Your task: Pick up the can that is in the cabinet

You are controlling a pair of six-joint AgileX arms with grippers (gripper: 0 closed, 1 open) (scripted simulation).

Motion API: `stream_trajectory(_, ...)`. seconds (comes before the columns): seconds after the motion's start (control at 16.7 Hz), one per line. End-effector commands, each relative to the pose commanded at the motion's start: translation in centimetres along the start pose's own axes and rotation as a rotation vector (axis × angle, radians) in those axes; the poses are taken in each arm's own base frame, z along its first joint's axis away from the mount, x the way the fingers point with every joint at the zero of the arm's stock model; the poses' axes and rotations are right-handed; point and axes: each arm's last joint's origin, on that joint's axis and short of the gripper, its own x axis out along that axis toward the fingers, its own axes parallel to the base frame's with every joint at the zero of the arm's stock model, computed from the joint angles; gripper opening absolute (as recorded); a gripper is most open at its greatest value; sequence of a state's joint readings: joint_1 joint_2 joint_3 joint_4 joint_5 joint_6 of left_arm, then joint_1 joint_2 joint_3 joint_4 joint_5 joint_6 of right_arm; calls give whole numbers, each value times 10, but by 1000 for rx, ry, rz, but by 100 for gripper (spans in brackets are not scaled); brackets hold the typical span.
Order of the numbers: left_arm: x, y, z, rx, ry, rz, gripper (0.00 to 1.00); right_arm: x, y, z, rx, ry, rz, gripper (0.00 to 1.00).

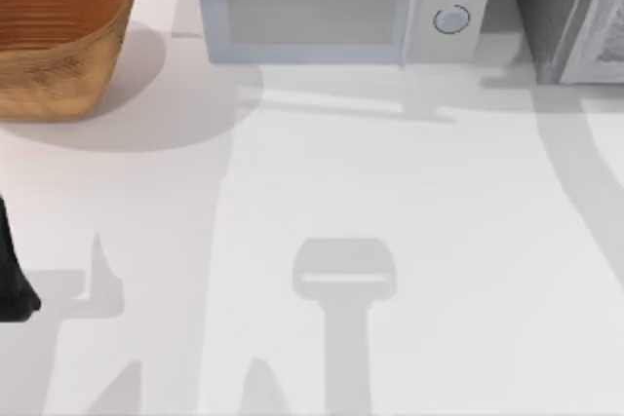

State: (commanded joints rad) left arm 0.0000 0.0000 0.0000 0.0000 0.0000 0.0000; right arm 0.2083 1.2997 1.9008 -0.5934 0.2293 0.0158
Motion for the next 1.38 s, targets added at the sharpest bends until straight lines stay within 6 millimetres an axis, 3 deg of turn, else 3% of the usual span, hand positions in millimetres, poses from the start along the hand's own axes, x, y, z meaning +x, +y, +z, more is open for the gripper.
stream_trajectory(0.42, 0, 0, 0, 0, 0, 0, 100, -5, -3, -2, 3, -6, -3, 0)
stream_trajectory(0.72, 0, 0, 0, 0, 0, 0, 100, -33, -15, -34, 1, -7, -3, 0)
stream_trajectory(0.84, 0, 0, 0, 0, 0, 0, 100, -47, -21, -63, -2, 6, -3, 0)
stream_trajectory(1.02, 0, 0, 0, 0, 0, 0, 100, -69, -29, -122, -7, 34, -2, 0)
stream_trajectory(1.38, 0, 0, 0, 0, 0, 0, 100, -102, -42, -273, -8, 90, 2, 0)
